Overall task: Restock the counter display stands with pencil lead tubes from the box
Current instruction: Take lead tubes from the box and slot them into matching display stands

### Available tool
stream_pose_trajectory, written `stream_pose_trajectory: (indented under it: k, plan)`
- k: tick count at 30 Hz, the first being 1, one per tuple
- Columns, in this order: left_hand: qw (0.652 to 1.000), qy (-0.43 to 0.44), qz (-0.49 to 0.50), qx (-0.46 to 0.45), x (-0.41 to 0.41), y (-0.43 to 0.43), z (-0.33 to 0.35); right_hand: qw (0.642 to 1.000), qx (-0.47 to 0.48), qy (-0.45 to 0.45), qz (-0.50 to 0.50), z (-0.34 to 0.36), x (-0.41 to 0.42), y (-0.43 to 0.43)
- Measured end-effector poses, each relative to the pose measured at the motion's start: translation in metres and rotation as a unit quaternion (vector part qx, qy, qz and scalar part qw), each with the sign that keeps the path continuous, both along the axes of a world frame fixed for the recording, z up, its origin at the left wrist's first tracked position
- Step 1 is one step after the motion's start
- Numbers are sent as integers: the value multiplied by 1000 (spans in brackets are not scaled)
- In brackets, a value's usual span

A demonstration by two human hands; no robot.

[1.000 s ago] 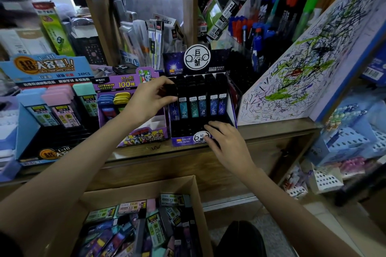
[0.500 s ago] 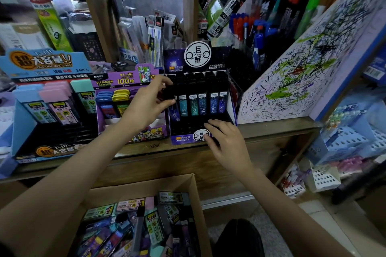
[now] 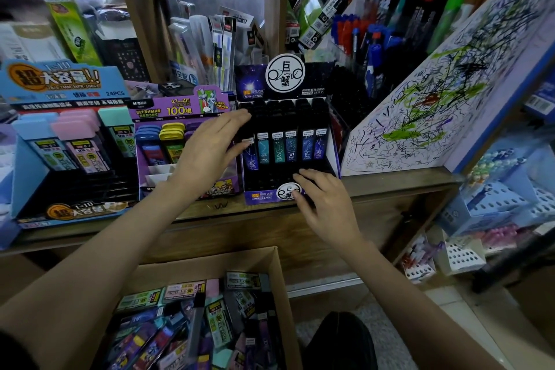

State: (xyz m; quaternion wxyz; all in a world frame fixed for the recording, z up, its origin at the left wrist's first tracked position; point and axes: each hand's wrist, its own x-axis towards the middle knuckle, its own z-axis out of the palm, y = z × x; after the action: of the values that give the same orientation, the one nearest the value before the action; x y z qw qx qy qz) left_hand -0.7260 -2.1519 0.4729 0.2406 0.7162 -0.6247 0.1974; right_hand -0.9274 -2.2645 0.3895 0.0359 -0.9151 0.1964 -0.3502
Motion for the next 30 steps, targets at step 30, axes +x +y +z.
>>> stream_pose_trajectory:
  k: [30]
  plan:
    - [852,386,177,306,-41,266,-267,825,378,407,-106,-186,-14,178]
